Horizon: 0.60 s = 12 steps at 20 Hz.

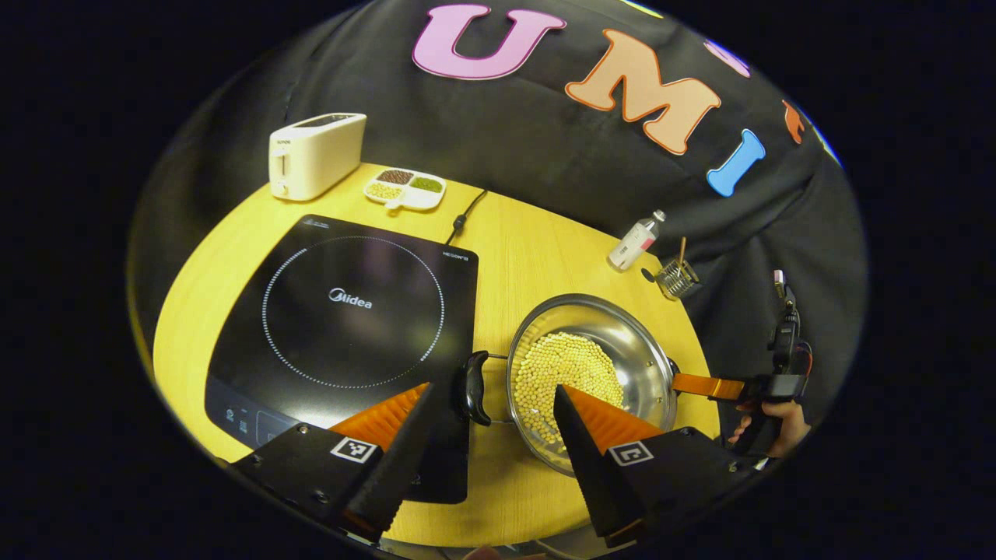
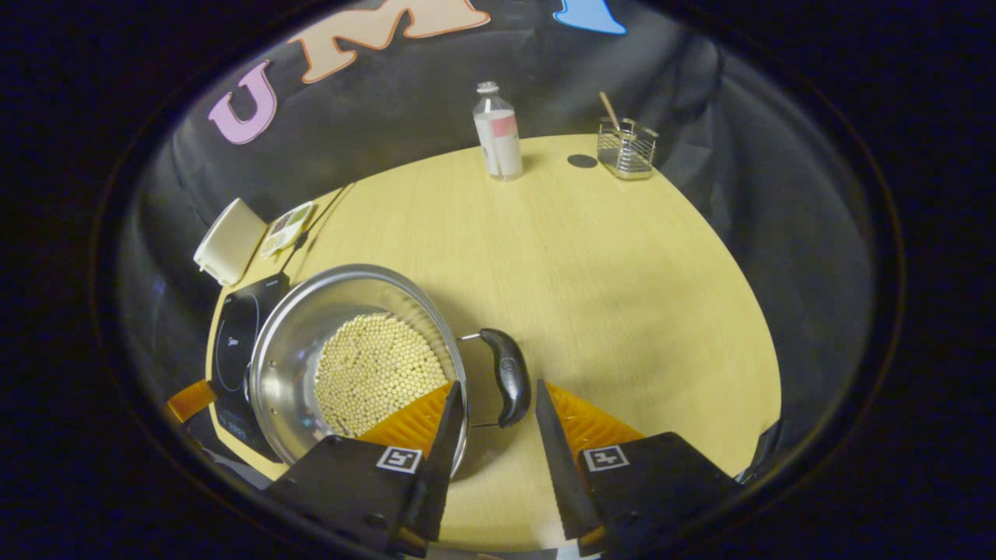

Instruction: First push the handle of the pot to place it horizontally, then grasp the pot with both hands and set it on the induction cooktop.

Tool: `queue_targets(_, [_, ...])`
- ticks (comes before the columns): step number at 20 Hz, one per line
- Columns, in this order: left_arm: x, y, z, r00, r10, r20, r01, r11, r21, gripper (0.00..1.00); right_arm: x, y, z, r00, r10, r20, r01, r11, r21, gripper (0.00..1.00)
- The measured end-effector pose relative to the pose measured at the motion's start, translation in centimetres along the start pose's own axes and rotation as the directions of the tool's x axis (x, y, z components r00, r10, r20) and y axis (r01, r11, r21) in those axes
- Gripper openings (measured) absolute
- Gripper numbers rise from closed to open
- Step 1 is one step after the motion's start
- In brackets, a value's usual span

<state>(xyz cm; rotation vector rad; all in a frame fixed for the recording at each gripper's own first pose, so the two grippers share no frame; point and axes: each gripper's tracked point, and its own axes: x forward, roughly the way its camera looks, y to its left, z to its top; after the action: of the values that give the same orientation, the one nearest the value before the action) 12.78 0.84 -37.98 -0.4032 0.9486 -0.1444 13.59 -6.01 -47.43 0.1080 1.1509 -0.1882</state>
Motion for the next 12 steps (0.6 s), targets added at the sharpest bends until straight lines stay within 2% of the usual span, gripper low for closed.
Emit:
queue_targets(1, [0.7,0.1,-0.1,1.000,-0.021,-0.022,0.021,1.000,-0.009,0.92,0.2,0.1,-0.3,1.000,-0.019,-0.005,0.019,1.000,-0.003,0.60])
queue_targets(2, [1.4,0.2,-0.2,0.998,-0.041,-0.040,0.041,0.999,-0.018,0.90,0.4,0.1,-0.4,0.999,-0.038,-0.009,0.038,0.999,-0.006,0.56])
queue_targets(7, [4.0,-0.1,-1.0,0.986,-0.114,-0.121,0.109,0.993,-0.044,0.88,0.7,0.2,-0.8,0.994,-0.104,-0.017,0.104,0.995,-0.005,0.58])
queue_targets(10, [5.0,-0.1,-1.6,0.980,-0.109,-0.168,0.109,0.994,-0.011,0.87,1.0,0.2,-1.0,0.992,-0.119,-0.029,0.118,0.993,-0.019,0.64])
queue_targets(11, [5.2,-0.1,-1.6,0.979,-0.104,-0.177,0.104,0.995,-0.010,0.87,1.1,0.2,-0.9,0.993,-0.119,-0.029,0.118,0.993,-0.020,0.60])
queue_targets(12, [5.5,-0.3,-1.1,0.982,-0.101,-0.159,0.102,0.995,-0.005,0.87,1.3,0.1,-0.8,0.993,-0.118,-0.031,0.117,0.993,-0.021,0.63])
